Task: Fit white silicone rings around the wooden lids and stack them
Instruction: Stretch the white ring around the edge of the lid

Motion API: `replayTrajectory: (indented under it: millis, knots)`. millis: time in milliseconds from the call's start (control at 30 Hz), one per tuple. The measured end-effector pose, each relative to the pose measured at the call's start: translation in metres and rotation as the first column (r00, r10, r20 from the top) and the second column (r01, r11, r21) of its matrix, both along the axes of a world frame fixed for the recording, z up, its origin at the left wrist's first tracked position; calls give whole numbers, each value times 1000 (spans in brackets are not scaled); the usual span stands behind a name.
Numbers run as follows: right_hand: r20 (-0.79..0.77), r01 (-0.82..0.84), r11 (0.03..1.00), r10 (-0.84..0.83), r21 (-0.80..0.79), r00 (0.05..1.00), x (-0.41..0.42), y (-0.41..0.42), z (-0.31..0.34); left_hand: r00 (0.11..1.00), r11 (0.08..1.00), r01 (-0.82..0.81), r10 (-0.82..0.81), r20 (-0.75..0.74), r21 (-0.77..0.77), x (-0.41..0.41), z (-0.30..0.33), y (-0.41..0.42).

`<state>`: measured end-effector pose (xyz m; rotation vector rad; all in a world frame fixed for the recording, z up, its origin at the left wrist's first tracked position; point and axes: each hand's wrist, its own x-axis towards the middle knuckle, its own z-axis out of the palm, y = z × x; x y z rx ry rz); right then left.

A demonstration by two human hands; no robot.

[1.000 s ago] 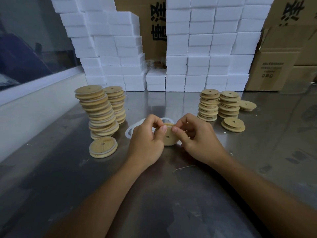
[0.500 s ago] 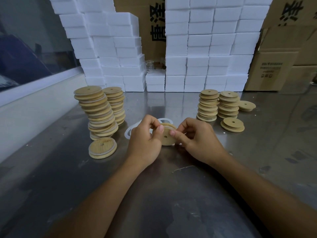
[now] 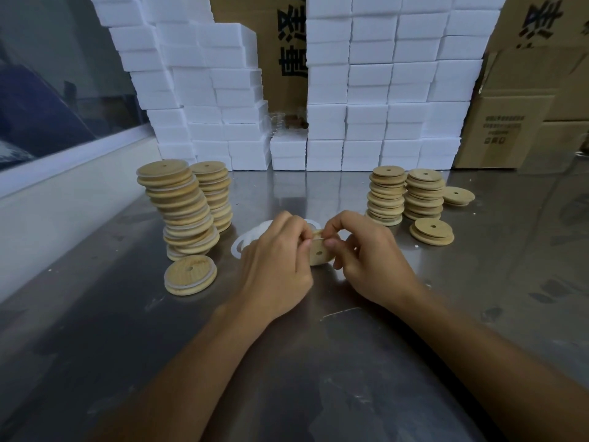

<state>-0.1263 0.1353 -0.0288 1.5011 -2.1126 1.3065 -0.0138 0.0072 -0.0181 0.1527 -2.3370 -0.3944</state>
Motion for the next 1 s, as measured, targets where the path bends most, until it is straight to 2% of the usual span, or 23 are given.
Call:
replayTrajectory:
  millis: [100, 300, 367, 700, 833, 1000]
  knots:
    - [22, 1, 1000, 0, -3, 1000, 1, -2, -2, 1000, 1000, -3, 3, 20, 27, 0, -1, -1]
    - [144, 0, 1000, -1, 11, 990, 2, -3, -6, 989, 931, -141, 121, 79, 335, -5, -8, -10]
    - [160, 5, 1000, -9, 24, 987, 1, -3, -6, 989, 906, -147, 130, 69, 397, -7, -9, -12]
    - [231, 52, 997, -62, 49, 971, 1, -3, -7, 980, 872, -199, 181, 82, 447, -8, -10, -11]
    - [298, 33, 999, -37, 19, 954, 2, -2, -5, 982, 791, -188, 155, 106, 582, -11, -10, -11]
    - [399, -11, 1000, 18, -21, 917, 3, -3, -3, 994, 593, -105, 68, 80, 798, -12, -6, -11]
